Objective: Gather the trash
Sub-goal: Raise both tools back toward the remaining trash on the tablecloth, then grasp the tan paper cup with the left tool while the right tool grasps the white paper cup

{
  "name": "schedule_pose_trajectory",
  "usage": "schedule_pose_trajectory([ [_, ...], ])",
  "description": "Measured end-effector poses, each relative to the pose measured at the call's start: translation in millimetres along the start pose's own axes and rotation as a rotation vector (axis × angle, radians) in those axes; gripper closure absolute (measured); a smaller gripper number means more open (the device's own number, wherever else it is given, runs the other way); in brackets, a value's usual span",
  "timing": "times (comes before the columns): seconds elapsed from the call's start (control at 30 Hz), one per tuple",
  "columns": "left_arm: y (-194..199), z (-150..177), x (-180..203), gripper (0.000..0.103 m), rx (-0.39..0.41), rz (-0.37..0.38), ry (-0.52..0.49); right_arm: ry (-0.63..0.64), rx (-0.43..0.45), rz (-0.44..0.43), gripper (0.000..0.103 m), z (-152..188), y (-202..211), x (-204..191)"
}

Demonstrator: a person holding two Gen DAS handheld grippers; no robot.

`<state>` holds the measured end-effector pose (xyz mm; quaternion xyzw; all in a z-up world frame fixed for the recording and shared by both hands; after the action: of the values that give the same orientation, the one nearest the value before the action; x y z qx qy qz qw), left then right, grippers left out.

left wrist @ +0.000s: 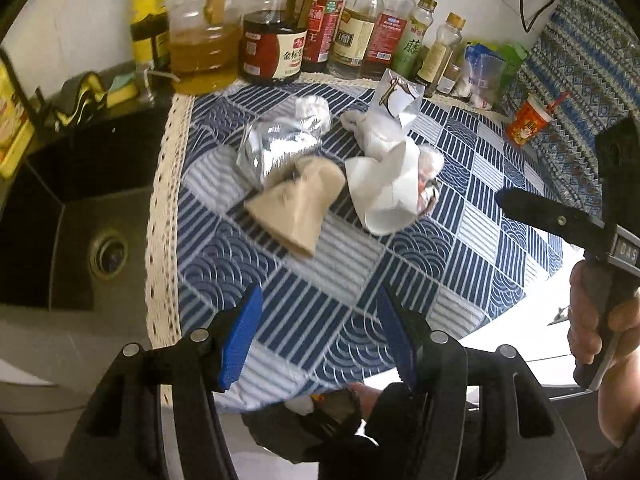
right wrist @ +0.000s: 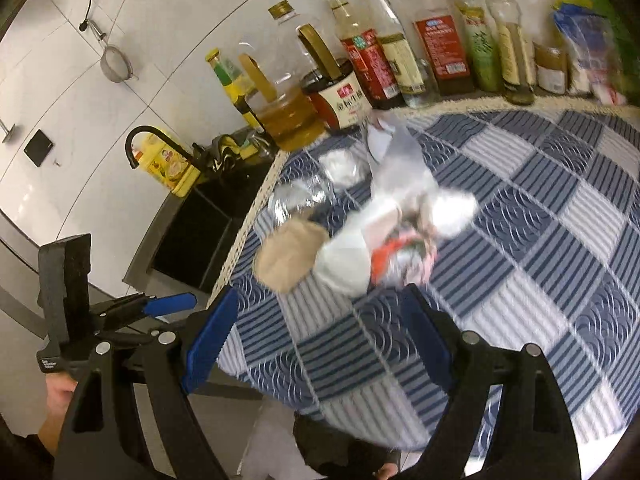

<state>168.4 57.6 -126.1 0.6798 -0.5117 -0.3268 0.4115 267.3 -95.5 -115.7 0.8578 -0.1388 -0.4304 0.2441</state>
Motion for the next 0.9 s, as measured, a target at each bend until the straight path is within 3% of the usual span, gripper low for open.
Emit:
schedule_pose_trajectory([
  [0.37, -41, -40, 1, 0.046, -0.041, -0.058, -0.078, -0.093, -0.063, -0.029, 0.021, -42, -51, 34],
  [0.5, -59, -49, 1, 0.046, -0.071, -0.065, -0.098, -0.108, -0.090, -0.024, 0.022, -45, -65, 44],
  [0.57, -68, -50, 1, 0.046, -0.086, -0.069, -0.106, -0.120, -0.124, -0.006, 0.028, -45, -75, 51],
  [0.9, -102, -59, -4, 0.046, -0.150, -0.086, -0.120, -0.142, -0.196, 0.041, 0.028, -47, -101, 69],
])
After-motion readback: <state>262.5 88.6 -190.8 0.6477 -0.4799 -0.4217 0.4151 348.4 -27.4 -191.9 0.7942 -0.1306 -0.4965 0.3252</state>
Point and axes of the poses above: each gripper's, at about its wrist camera, not at the fingertips, and y roughly against the way its jaws point, x to its right, z to its underside, the point moved 6 cm from there along -y, roughly the way its jaws point, and after that the axes turned 13 degrees about -z, right-handed, at the moved point
